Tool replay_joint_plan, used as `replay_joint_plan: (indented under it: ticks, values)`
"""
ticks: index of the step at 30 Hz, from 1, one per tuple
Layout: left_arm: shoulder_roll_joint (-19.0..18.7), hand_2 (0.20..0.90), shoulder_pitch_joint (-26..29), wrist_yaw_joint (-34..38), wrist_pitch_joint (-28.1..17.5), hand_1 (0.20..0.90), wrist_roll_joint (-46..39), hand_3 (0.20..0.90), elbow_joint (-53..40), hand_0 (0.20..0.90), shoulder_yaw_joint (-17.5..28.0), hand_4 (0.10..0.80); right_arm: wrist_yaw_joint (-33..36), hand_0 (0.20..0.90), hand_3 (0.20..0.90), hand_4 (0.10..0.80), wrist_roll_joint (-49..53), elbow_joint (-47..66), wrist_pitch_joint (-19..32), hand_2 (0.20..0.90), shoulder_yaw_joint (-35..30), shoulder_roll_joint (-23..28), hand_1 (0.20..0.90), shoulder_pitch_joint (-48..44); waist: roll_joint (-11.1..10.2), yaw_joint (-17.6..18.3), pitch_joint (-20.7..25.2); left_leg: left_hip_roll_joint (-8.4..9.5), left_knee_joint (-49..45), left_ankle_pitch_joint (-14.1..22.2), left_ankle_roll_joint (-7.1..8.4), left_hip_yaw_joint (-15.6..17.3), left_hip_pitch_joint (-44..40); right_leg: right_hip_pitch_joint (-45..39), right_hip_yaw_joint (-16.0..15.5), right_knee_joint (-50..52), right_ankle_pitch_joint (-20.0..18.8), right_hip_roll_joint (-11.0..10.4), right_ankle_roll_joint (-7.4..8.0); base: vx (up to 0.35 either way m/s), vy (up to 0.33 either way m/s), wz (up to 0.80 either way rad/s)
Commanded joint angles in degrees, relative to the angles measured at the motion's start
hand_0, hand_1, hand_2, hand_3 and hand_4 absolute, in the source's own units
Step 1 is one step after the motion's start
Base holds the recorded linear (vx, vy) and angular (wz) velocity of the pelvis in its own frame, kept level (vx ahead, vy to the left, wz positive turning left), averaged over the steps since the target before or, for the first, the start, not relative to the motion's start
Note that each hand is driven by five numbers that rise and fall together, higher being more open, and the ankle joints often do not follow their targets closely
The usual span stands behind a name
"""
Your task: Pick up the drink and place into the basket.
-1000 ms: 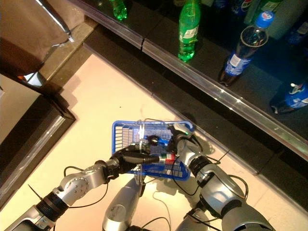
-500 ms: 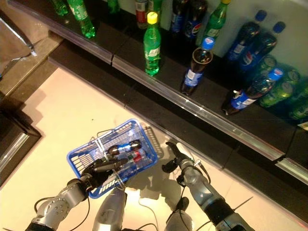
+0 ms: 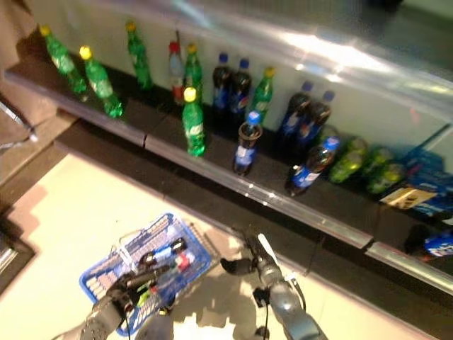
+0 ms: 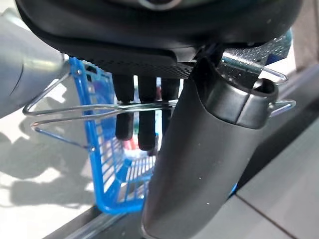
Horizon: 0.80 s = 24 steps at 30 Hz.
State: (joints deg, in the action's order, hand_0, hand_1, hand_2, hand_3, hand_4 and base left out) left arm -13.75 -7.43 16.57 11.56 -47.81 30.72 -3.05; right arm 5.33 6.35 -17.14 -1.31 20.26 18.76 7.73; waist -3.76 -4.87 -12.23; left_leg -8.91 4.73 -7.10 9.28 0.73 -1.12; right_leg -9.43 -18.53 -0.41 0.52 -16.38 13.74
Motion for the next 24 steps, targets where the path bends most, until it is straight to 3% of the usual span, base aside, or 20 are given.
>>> replay_joint_plan:
  ticks: [1, 6, 13, 24]
  values:
    - [-1.67, 0.3, -3.2, -0.65, -5.36, 0.3, 7.43, 0.2, -2.45, 0.3, -2.06, 0.1, 0.78, 0.9, 0.9, 0.8, 4.41, -0.68, 3.9, 0.9, -1.11, 1.44, 0.9, 0.6, 4.04, -0.59, 4.79, -3.35, 0.27, -2.12, -2.08, 2.79, -1.19, 2.19, -0.16, -0.42, -6.17, 0.1, -4.45, -0.015, 0.001, -0.12]
    - [1.06, 0.3, 1.18, -0.39, -6.91, 0.3, 8.92, 0.2, 15.57, 0.3, -0.22, 0.1, -2.07, 0.9, 0.9, 0.8, 4.98, -13.77, 3.75, 0.9, -1.4, -1.8, 0.9, -1.01, 3.58, 0.51, 5.83, -3.66, 0.27, -1.8, -1.69, 3.4, -1.41, 1.75, 0.11, -1.52, -6.66, -0.05, -4.29, -0.011, -0.005, -0.08]
    - [2.09, 0.3, 4.47, -2.61, -9.0, 0.3, 13.31, 0.2, 31.34, 0.3, 1.24, 0.1, -4.21, 0.9, 0.9, 0.8, 5.83, -31.16, 4.01, 0.9, -2.2, -5.37, 0.9, -3.8, 3.33, 1.31, 7.14, -3.75, 0.27, -0.78, -1.89, 3.76, -2.45, 1.61, 1.34, -1.61, -6.21, 0.11, -4.62, 0.008, 0.007, -0.12]
    - [3.08, 0.3, 6.64, -5.76, -9.96, 0.3, 10.8, 0.2, 36.71, 0.3, 2.46, 0.1, -5.5, 0.9, 0.9, 0.8, 6.01, -39.26, 5.72, 0.9, -2.87, -7.25, 0.9, -5.53, 3.76, 1.4, 7.85, -3.45, 0.27, -0.1, -2.07, 3.3, -2.85, 1.59, 1.9, -1.54, -5.89, 0.06, -4.66, 0.0, 0.002, -0.01]
